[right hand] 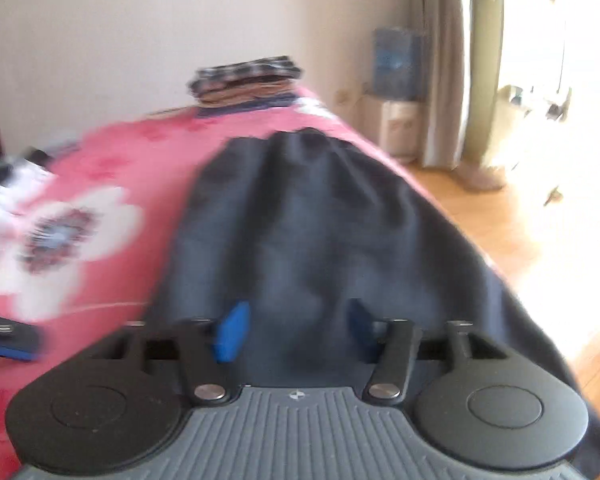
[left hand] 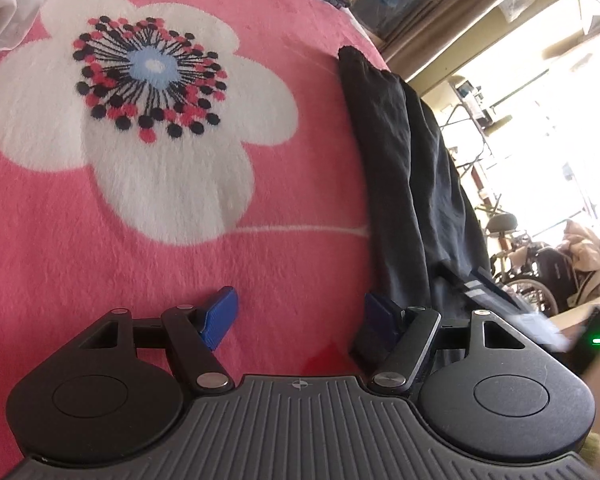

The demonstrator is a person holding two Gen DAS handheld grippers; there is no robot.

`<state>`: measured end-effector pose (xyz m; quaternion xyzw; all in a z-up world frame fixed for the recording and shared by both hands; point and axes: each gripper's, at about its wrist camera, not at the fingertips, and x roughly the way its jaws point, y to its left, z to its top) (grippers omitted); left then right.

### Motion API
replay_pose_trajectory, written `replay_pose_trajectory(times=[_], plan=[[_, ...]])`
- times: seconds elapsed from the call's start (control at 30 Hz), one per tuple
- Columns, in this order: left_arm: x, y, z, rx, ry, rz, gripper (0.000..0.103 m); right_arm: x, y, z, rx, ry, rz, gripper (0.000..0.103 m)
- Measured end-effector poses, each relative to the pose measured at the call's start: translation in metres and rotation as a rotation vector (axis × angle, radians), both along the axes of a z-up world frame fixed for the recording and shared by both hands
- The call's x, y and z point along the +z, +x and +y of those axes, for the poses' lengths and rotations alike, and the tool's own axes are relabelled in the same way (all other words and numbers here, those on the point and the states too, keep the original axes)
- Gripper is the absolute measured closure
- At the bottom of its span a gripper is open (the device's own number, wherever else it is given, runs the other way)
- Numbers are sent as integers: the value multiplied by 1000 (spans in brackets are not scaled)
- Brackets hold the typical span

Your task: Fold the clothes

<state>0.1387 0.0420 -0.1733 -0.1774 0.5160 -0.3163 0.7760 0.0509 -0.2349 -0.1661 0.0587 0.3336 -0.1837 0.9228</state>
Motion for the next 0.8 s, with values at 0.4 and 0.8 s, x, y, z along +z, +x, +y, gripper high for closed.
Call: replay_pose_trajectory(times=[0.4,0.8], plan=[[-2,7,3,22,-33,27,33,-35,4,-14,-37,-52,-38,0],[-3,7,3,19,-26,25,33,-36,1,-5,-37,-64,-37,0]])
